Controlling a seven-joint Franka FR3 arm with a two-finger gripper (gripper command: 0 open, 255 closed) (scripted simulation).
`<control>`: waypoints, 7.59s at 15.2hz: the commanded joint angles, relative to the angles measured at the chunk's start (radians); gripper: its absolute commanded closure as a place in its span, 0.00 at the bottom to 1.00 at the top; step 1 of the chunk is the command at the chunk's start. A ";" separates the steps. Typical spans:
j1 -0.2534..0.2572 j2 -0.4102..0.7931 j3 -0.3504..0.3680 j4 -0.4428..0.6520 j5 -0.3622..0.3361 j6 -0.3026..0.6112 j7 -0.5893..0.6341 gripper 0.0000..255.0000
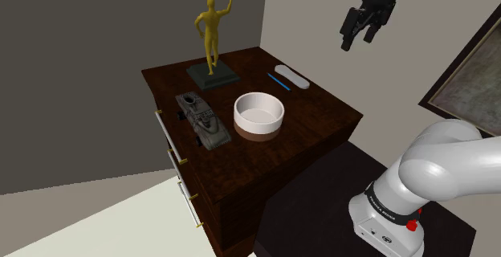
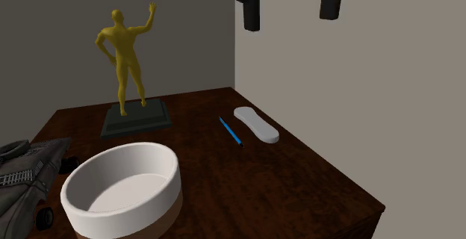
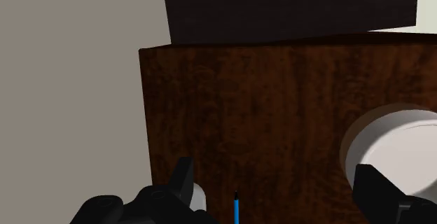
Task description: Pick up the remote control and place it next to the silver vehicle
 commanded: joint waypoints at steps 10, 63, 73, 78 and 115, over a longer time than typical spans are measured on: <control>-0.012 0.248 -0.112 -0.010 -0.020 0.257 -0.078 0.00; -0.074 1.164 -0.256 0.459 0.261 0.644 -0.399 1.00; -0.069 1.110 -0.265 0.523 0.238 0.529 -0.382 1.00; -0.068 1.089 -0.267 0.563 0.230 0.469 -0.376 1.00; 0.228 1.155 -0.095 0.837 0.180 0.280 0.121 1.00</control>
